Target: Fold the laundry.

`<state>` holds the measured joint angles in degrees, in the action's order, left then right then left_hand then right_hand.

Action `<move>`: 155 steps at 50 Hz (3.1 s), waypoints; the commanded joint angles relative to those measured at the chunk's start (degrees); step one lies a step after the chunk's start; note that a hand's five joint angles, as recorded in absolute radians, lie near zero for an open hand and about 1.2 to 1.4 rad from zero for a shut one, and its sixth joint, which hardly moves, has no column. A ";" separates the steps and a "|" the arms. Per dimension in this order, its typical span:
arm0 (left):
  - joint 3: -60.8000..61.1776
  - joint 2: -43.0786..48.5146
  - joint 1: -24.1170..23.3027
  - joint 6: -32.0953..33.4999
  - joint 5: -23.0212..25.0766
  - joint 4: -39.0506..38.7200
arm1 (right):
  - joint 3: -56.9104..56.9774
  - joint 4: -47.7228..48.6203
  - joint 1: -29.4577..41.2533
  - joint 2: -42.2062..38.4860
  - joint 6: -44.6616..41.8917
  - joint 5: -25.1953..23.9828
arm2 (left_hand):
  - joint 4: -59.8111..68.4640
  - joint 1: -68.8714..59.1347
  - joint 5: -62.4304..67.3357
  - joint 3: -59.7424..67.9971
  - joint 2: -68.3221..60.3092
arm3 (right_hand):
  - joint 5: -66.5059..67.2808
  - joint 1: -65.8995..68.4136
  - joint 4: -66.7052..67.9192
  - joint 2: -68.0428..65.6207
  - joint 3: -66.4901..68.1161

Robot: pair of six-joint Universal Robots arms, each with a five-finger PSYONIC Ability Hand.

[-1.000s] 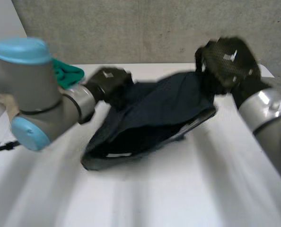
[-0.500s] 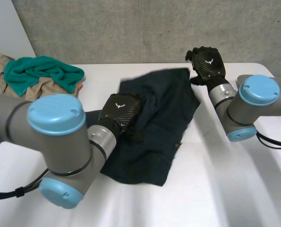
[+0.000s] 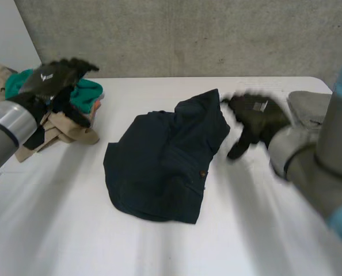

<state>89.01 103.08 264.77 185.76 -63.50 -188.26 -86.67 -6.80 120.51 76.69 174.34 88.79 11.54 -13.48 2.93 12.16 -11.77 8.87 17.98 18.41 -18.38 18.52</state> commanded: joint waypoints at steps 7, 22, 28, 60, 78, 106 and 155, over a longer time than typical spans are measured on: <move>-7.88 23.38 4.96 14.36 9.89 2.45 | -16.08 18.21 15.62 -7.58 4.87 3.56 | 5.74 -3.80 4.35 5.12 -5.51 | 13.84 14.73 14.30 -14.33 14.18; -16.06 32.80 -1.63 17.26 9.63 6.94 | -7.55 30.62 16.34 -21.92 -4.97 11.23 | 32.94 -31.00 31.55 32.31 -32.70 | 23.74 24.63 24.20 -24.24 24.09; -16.33 30.70 -3.30 18.06 4.02 5.27 | -5.27 30.19 14.58 -23.08 -5.24 11.58 | 68.46 -66.52 67.07 67.84 -68.23 | 61.13 62.02 61.59 -61.62 61.48; -11.14 -8.37 -10.32 7.66 -3.01 21.36 | 29.10 -9.10 -8.36 -4.34 -19.39 -0.91 | 68.46 -66.52 67.07 67.84 -68.23 | 61.13 62.02 61.59 -61.62 61.48; -43.31 15.41 -14.46 7.27 -23.06 -13.41 | 36.75 42.45 -6.95 -20.88 -15.01 7.89 | 68.46 -66.52 67.07 67.84 -68.23 | 61.13 62.02 61.59 -61.62 61.48; 7.75 0.45 -15.34 10.14 -11.64 -1.42 | 27.01 7.44 -10.74 -27.47 -19.55 -18.57 | 68.46 -66.52 67.07 67.84 -68.23 | 61.13 62.02 61.59 -61.62 61.48; -30.79 11.45 -13.24 20.91 -18.13 1.79 | 22.85 27.25 -6.17 -14.20 -23.00 2.34 | 68.46 -66.52 67.07 67.84 -68.23 | 61.13 62.02 61.59 -61.62 61.48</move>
<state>72.89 113.98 250.38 213.88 -77.16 -175.47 -75.75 2.89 111.86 63.73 148.51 84.79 68.95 -66.16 57.30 68.18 -68.67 58.73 66.07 68.74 -67.85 68.27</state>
